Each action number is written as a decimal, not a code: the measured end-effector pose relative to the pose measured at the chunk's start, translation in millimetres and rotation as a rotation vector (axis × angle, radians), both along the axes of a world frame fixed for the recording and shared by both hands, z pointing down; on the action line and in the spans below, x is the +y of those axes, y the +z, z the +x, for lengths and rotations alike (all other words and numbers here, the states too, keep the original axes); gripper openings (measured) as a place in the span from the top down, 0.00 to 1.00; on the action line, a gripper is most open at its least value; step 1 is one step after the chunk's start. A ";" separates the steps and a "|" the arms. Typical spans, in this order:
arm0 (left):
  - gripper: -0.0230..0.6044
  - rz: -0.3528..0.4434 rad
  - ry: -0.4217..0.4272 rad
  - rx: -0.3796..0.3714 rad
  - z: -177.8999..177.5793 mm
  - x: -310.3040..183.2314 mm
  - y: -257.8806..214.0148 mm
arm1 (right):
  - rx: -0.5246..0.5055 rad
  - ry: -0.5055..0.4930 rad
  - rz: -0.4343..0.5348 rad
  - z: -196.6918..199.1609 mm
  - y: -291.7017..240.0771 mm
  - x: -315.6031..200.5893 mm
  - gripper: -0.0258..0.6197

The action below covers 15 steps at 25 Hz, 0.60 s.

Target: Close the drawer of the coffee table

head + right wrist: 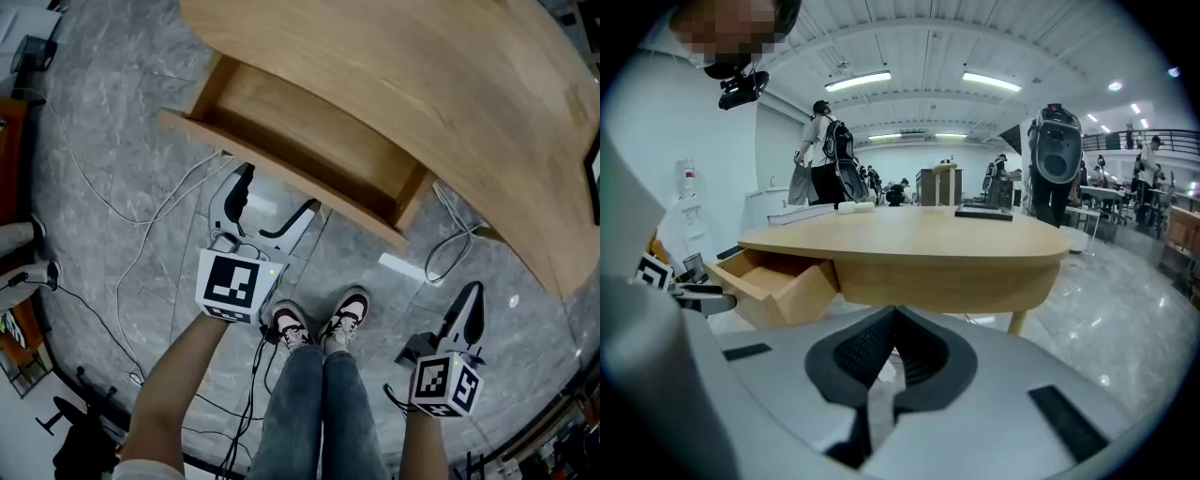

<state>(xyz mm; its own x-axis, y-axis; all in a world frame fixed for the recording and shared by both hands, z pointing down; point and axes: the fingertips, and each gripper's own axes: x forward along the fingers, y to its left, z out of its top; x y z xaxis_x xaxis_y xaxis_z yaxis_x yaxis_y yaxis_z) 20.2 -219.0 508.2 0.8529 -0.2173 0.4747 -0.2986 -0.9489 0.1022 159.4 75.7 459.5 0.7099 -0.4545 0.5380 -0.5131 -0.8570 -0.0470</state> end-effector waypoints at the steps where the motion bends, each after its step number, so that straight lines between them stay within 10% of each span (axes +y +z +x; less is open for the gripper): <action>1: 0.30 0.000 -0.001 -0.001 2.1 -0.7 -0.8 | 0.001 0.004 0.001 1.5 -0.9 1.7 0.96; 15: 0.30 0.003 -0.007 -0.005 57.4 -23.5 4.7 | -0.010 0.054 0.011 18.9 10.9 17.1 0.96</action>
